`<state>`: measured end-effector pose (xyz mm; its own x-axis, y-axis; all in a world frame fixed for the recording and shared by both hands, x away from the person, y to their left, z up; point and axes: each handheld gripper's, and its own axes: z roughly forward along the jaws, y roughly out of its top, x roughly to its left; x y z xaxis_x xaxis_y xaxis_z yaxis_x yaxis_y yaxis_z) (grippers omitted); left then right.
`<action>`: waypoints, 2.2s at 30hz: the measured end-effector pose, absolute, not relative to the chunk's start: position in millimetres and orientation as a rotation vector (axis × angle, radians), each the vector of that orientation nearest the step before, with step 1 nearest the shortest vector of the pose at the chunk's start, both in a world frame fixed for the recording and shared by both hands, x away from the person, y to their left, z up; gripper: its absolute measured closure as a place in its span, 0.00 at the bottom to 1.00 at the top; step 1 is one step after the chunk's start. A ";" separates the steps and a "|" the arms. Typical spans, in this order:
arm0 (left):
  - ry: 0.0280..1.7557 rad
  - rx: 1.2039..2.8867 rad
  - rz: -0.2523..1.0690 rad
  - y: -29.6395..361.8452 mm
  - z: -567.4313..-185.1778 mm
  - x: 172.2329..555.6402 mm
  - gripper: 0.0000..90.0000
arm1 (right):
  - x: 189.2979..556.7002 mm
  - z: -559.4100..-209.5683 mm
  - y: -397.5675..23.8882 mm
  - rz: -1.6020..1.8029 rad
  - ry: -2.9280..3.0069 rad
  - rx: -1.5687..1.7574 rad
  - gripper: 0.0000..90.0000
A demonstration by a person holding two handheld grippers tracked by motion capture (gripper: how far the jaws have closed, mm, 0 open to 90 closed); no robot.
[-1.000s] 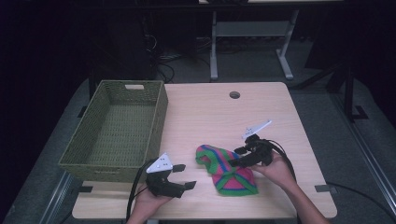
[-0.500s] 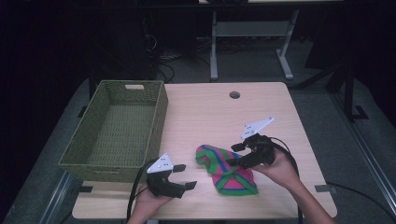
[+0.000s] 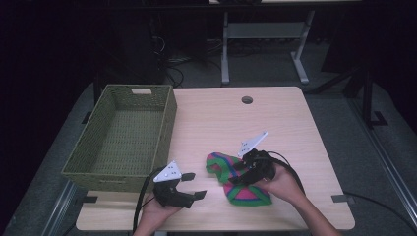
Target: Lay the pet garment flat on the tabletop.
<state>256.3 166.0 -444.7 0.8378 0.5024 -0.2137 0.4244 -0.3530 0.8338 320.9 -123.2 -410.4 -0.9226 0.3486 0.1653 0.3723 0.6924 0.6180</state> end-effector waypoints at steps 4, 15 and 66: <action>0.685 1.994 0.093 165.7 -444.5 256.0 0.26 | 324.3 -424.0 -117.5 -1.027 -2.846 -0.642 0.49; 0.684 1.998 0.090 165.9 -445.0 256.3 0.26 | 326.3 -449.1 -112.2 -0.930 -2.906 -0.681 0.53; 0.657 1.966 0.087 153.5 -440.2 267.0 0.26 | 311.6 -370.9 -168.3 -1.331 -2.824 -0.676 0.94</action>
